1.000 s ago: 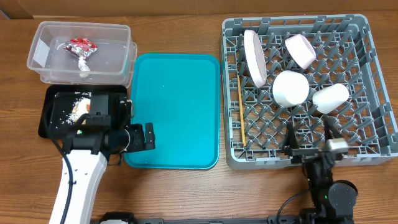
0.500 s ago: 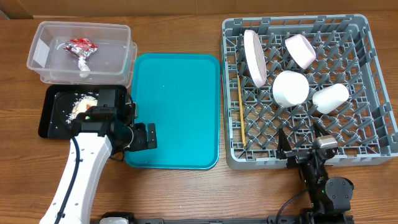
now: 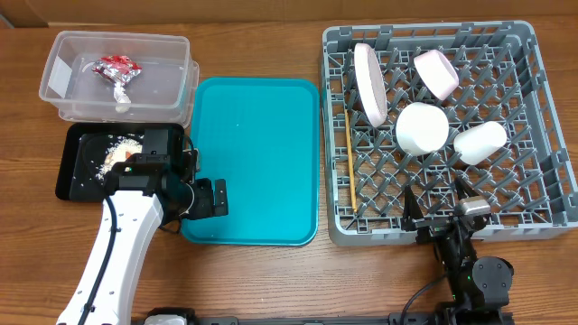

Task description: Sort waste into correct bins and load items into the dishwasher

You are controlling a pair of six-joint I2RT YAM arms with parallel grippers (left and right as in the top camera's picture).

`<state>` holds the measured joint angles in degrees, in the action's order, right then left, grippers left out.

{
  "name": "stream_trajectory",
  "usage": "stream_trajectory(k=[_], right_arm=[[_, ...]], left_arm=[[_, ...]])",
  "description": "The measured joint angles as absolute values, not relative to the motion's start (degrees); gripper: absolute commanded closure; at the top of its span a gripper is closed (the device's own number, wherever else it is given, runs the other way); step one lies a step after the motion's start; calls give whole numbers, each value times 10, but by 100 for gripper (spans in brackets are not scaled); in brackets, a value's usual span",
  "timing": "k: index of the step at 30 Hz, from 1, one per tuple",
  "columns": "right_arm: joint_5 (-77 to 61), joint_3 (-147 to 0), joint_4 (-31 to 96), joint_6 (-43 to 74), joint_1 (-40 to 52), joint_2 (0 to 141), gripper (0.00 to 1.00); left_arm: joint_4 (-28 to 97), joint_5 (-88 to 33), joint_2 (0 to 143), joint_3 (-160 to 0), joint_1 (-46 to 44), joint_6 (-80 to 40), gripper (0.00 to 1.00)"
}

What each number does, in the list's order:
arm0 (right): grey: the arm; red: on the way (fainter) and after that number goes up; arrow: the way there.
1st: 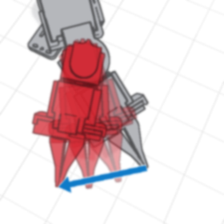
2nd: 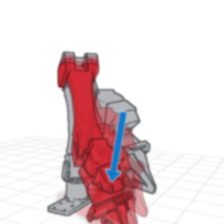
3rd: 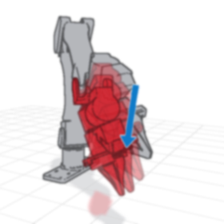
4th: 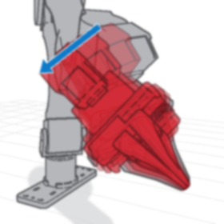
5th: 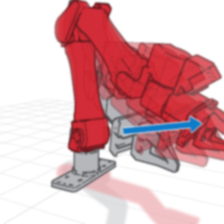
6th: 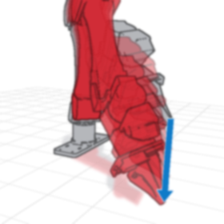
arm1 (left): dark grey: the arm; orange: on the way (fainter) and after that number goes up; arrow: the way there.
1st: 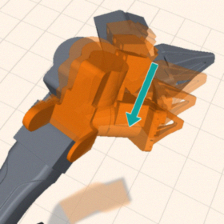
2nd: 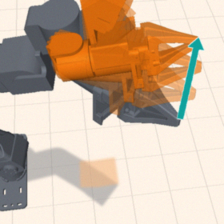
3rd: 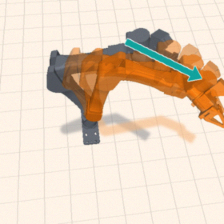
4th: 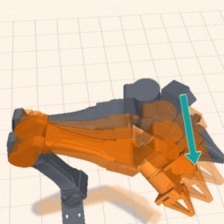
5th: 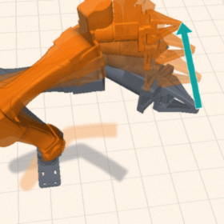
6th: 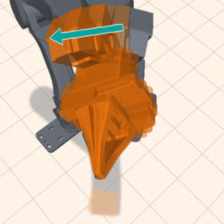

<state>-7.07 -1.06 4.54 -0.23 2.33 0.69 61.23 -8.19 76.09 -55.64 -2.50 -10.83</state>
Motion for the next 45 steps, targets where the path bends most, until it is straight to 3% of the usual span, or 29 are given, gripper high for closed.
stream_trajectory(k=[10, 16, 24, 34, 45], right_arm=[[-71, -11, 45, -2, 23, 7, 0], [-71, -11, 45, -2, 23, 7, 0], [-71, -11, 45, -2, 23, 6, 0], [-71, -11, 45, -2, 23, 6, 0], [-71, -11, 45, -2, 23, 6, 0]], left_arm=[[602, -53, 688, -554, -25, -108, 0], [420, 7, 504, -503, -19, -92, 0], [270, 25, 282, -308, 36, -86, 0], [-41, 25, 52, -42, 23, -86, 0], [42, 41, 7, -5, 3, -86, 0]])
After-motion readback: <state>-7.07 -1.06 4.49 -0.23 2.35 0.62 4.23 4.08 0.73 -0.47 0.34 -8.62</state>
